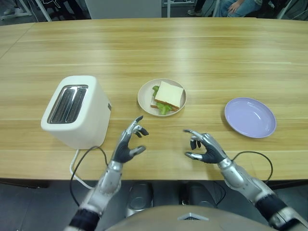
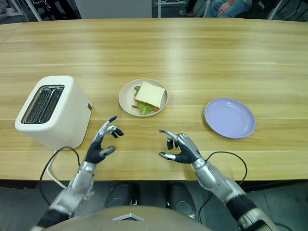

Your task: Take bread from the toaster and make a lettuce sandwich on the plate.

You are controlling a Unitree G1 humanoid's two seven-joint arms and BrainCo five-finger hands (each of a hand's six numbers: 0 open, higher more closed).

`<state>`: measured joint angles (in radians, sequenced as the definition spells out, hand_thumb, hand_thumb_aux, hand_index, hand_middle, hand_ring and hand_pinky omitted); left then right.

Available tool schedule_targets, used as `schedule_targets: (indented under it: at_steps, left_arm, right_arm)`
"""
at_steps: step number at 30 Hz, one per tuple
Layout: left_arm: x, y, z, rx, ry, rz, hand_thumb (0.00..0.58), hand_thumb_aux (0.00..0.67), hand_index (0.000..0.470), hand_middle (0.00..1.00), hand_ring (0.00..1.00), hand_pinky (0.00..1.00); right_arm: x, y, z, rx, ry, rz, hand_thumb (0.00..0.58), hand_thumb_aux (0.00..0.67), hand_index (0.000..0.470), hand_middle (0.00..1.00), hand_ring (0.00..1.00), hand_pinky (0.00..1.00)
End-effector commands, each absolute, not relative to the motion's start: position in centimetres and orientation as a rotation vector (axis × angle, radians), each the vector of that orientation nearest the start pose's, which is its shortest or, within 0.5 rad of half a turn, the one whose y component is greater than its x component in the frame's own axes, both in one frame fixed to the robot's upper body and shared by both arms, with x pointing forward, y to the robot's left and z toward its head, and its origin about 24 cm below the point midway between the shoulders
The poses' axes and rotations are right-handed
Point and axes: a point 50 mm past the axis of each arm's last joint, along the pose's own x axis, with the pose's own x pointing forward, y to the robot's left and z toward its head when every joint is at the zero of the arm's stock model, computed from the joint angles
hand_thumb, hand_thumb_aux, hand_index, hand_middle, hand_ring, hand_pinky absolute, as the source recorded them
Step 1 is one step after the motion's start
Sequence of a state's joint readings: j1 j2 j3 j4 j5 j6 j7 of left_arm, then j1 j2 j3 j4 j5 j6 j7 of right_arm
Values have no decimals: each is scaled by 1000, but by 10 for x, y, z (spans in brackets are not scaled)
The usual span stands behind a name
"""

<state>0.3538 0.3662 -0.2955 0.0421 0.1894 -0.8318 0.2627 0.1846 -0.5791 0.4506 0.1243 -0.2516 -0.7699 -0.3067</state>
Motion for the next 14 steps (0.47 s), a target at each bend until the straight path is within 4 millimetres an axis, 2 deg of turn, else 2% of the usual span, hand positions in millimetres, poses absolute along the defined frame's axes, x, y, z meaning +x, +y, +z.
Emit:
schedule_targets:
  at_steps: [1, 4, 7, 14]
  left_arm:
    - [136, 148, 38, 162, -415, -233, 0, 0, 0, 0, 0, 0]
    - [127, 149, 38, 145, -381, -253, 0, 0, 0, 0, 0, 0]
    - [122, 154, 36, 155, -345, -263, 0, 0, 0, 0, 0, 0]
    - [121, 158, 34, 192, -319, -307, 0, 0, 0, 0, 0, 0]
  right_arm:
    - [151, -160, 40, -289, -377, 341, 0, 0, 0, 0, 0, 0]
    - [136, -159, 41, -211, -342, 300, 0, 0, 0, 0, 0, 0]
    - [126, -160, 38, -217, -334, 284, 0, 0, 0, 0, 0, 0]
    - [118, -159, 31, -249, -325, 291, 0, 0, 0, 0, 0, 0]
